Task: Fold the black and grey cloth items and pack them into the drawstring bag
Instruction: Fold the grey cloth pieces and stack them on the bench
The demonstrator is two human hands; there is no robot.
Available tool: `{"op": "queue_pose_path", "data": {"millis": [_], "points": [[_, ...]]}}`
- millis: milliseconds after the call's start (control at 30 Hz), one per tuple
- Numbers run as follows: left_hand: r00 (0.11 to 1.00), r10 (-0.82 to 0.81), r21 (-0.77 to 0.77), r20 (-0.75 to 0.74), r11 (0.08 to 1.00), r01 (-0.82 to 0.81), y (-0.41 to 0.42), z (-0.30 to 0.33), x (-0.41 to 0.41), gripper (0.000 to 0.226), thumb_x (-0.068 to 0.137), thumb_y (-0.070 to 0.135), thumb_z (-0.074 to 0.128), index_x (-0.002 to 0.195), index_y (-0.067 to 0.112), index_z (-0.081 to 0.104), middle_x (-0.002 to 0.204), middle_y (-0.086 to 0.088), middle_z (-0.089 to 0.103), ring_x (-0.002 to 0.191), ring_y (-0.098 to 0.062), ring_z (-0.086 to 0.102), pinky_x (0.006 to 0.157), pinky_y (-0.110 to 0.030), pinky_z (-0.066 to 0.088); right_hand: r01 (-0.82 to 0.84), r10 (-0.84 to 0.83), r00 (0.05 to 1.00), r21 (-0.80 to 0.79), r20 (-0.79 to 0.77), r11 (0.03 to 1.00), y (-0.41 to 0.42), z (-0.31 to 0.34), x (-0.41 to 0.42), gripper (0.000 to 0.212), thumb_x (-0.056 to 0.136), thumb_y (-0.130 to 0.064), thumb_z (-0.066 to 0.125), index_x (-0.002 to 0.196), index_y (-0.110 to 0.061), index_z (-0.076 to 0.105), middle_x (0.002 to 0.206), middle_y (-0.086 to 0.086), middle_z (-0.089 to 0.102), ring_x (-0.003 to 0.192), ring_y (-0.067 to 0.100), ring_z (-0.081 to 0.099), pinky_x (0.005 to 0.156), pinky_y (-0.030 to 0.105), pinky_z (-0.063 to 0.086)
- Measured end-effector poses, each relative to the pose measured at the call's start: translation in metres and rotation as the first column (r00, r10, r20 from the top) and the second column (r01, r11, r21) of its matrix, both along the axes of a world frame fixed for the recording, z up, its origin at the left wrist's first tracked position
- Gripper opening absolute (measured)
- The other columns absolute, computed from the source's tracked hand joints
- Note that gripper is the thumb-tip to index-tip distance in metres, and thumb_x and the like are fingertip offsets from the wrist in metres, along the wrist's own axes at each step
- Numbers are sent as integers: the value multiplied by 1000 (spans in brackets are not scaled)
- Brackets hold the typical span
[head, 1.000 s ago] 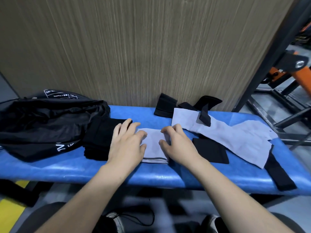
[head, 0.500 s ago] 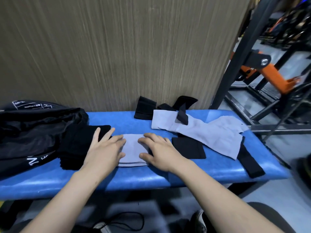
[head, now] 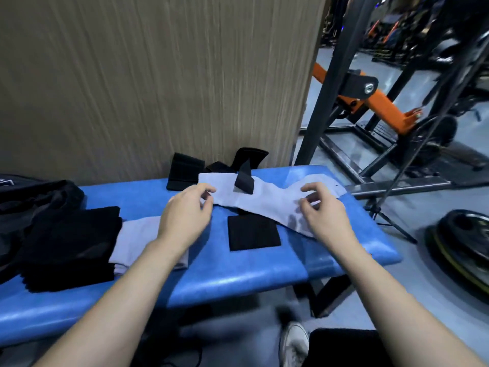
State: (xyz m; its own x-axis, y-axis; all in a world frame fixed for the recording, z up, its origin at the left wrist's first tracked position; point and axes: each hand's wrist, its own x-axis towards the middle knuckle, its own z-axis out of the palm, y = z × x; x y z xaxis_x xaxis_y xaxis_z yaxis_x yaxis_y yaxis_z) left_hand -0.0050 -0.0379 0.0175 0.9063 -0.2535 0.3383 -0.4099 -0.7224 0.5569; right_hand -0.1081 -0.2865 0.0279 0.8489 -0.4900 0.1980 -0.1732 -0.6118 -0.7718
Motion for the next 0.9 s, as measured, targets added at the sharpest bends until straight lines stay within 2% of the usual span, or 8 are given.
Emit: {"op": "queue_pose_path", "data": {"millis": [100, 233, 333, 433, 567, 667, 767, 900], "points": [[991, 18, -21, -133, 1000, -21, -26, -8, 15, 23, 94, 24, 53, 115, 29, 62, 98, 15, 65, 89, -13, 62, 75, -31, 45, 164, -163, 986, 36, -28, 986, -39, -3, -15, 22, 93, -17, 58, 114, -20, 53, 80, -2, 63, 81, 24, 60, 74, 34, 41], [945, 31, -16, -327, 999, -38, -58, -21, 27, 31, 92, 25, 58, 123, 22, 57, 110, 6, 66, 107, -19, 61, 83, -29, 42, 211, -183, 968, 162, -171, 964, -64, -15, -21, 25, 88, -17, 61, 109, -25, 51, 72, 7, 66, 73, 31, 65, 79, 47, 55], [934, 65, 46, -352, 998, -52, -69, -32, 37, 44, 89, 33, 62, 130, 19, 54, 127, -4, 62, 120, -27, 56, 98, -35, 45, 193, -153, 962, 166, -224, 967, -69, -23, -16, 28, 85, -19, 63, 109, -27, 51, 73, 7, 69, 70, 30, 65, 81, 49, 56], [933, 101, 50, -346, 995, -89, -69, -35, 43, 49, 88, 36, 63, 133, 19, 52, 126, -2, 63, 120, -28, 54, 101, -41, 44, 181, -142, 965, 166, -220, 969, -67, -25, -10, 31, 83, -20, 66, 109, -27, 51, 78, 7, 69, 74, 27, 63, 78, 46, 55], [909, 45, -51, -414, 996, -73, -70, -31, 40, 47, 90, 32, 64, 133, 18, 50, 106, -1, 64, 112, -24, 58, 86, -31, 44, 141, -89, 974, 248, -209, 958, -63, -22, -5, 36, 84, -23, 72, 113, -28, 51, 82, 5, 62, 71, 22, 58, 63, 33, 44], [890, -40, -189, -454, 981, -52, -72, -24, 37, 41, 90, 24, 64, 128, 19, 50, 93, 0, 57, 90, -22, 58, 74, -30, 41, 135, -83, 986, 385, -148, 913, -60, -20, -1, 38, 82, -11, 71, 112, -26, 53, 78, 8, 52, 64, 22, 50, 62, 31, 41], [812, -205, -477, -547, 873, -101, -76, -13, 30, 38, 90, 9, 64, 124, 19, 50, 86, -7, 65, 68, -16, 60, 67, -27, 48, 137, -119, 990, 539, -70, 831, -58, -16, 0, 41, 81, 2, 67, 108, -26, 56, 75, 6, 45, 66, 22, 48, 67, 35, 41], [707, -379, -604, -597, 792, -86, -69, 2, 22, 44, 91, -2, 58, 128, 23, 52, 73, -7, 62, 55, -11, 58, 62, -27, 45, 111, -154, 988, 725, -6, 679, -59, -9, -3, 46, 82, 12, 63, 118, -15, 56, 82, 14, 51, 57, 21, 49, 63, 33, 41]]}}
